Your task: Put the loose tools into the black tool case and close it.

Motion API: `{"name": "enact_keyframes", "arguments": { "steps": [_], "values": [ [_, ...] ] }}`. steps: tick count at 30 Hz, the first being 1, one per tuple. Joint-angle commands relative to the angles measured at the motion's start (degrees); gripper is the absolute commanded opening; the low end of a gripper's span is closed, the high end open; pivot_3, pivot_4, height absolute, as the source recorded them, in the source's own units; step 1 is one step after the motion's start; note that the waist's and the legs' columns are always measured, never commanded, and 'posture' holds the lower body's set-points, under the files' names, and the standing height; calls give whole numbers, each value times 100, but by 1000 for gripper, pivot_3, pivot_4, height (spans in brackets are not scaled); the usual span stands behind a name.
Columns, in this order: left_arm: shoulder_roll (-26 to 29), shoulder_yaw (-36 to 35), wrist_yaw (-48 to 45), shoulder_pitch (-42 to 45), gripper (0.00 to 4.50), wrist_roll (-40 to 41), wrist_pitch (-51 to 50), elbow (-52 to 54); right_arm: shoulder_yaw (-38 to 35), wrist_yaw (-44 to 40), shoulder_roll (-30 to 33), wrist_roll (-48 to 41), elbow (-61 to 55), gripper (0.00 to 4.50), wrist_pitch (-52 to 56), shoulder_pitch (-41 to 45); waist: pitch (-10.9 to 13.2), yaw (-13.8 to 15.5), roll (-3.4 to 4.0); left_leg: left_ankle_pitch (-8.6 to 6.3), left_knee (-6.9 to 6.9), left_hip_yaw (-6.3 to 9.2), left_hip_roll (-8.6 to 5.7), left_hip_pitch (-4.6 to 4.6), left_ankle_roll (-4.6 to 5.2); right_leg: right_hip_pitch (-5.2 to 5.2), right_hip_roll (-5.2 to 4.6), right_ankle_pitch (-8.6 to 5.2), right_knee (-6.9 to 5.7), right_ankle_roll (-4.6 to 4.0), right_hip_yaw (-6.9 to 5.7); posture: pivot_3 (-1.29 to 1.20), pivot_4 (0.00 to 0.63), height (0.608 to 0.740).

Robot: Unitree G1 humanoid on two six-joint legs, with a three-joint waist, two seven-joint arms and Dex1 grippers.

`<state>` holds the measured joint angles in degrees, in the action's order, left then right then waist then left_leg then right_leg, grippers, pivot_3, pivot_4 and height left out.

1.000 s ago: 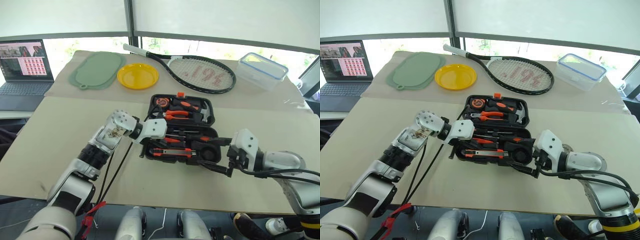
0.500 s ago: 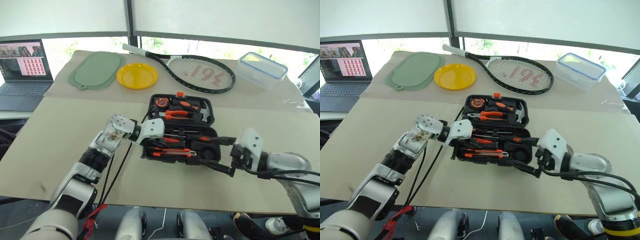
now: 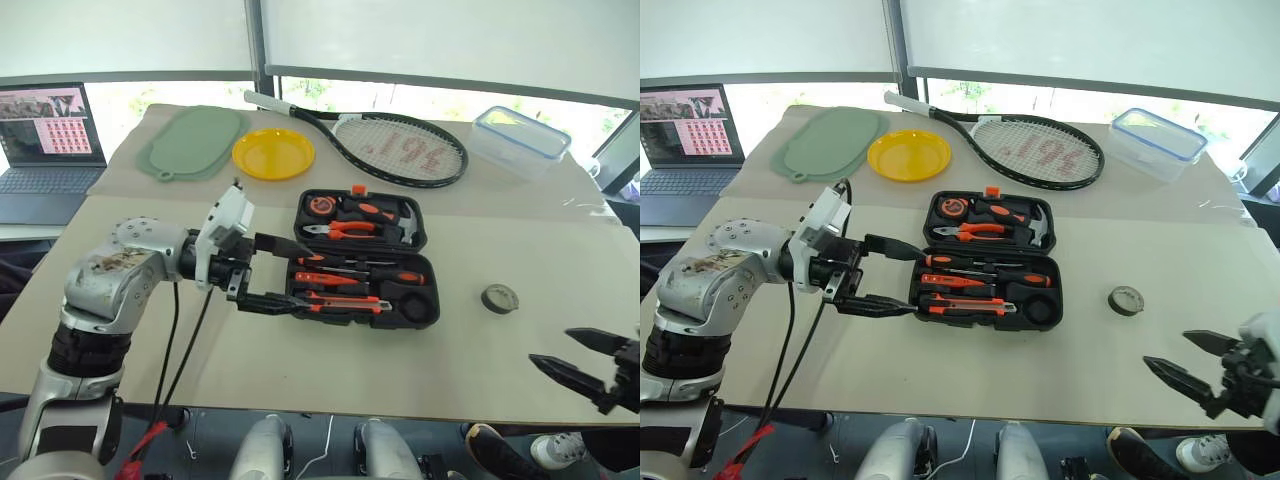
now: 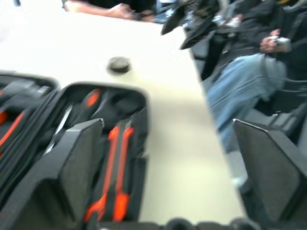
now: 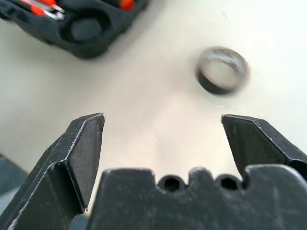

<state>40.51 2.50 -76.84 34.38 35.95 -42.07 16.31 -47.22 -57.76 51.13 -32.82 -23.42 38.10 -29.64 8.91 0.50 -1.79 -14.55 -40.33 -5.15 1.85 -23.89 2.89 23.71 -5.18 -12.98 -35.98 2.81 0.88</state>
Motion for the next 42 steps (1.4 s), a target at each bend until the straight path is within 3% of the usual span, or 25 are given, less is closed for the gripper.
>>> {"name": "enact_keyframes", "arguments": {
  "steps": [1,6,14,17,19,28,36,40,42],
  "values": [
    [-66,88,239,114,4472,19,112,309,290,16,356,206,262,4500,-185,437,0,-27,0,0,5,-3,-1,7,0,-4,0,-2,0,-3,3,0,150,738],
    [-93,303,445,101,4472,-247,438,372,1715,289,692,653,871,4500,-292,1700,0,-58,0,2,21,-1,-7,17,-4,-10,2,-7,2,-6,7,0,150,738],
    [-33,389,473,36,4472,-348,629,340,3401,699,421,1516,1962,4500,-625,3192,1,12,1,3,26,-3,-15,8,-4,-3,-2,-9,8,-3,3,0,150,738],
    [18,275,527,78,4500,-274,532,339,3733,812,317,1748,2247,3872,-665,3387,1,21,1,3,26,-4,-15,8,-4,-2,-2,-9,7,-2,3,0,150,738],
    [34,264,542,88,4500,-271,535,323,3830,764,260,1787,2302,3015,-765,3424,1,21,1,3,27,-4,-15,7,-4,-1,-4,-9,6,-2,2,0,150,738],
    [53,363,533,81,4500,-445,738,282,3815,790,102,1837,2573,61,-1032,3482,0,2,-1,3,25,-4,-12,15,-4,-10,0,-9,6,-2,0,0,150,738],
    [66,420,550,61,4500,-521,890,229,3079,291,173,335,805,61,51,3477,2,-7,2,3,27,-3,-7,12,-4,-6,-2,-9,4,-2,0,0,150,738],
    [48,478,554,61,4500,-561,940,221,3374,190,253,-403,-189,61,824,3668,2,-12,2,3,32,-1,0,12,-5,-4,2,-9,3,-4,0,0,150,738],
    [31,517,557,78,4500,-593,985,186,3884,318,274,-138,-370,61,806,3891,3,-3,1,3,32,-2,-2,12,-5,-4,-1,-9,4,-4,-1,0,150,738]
  ]
}}
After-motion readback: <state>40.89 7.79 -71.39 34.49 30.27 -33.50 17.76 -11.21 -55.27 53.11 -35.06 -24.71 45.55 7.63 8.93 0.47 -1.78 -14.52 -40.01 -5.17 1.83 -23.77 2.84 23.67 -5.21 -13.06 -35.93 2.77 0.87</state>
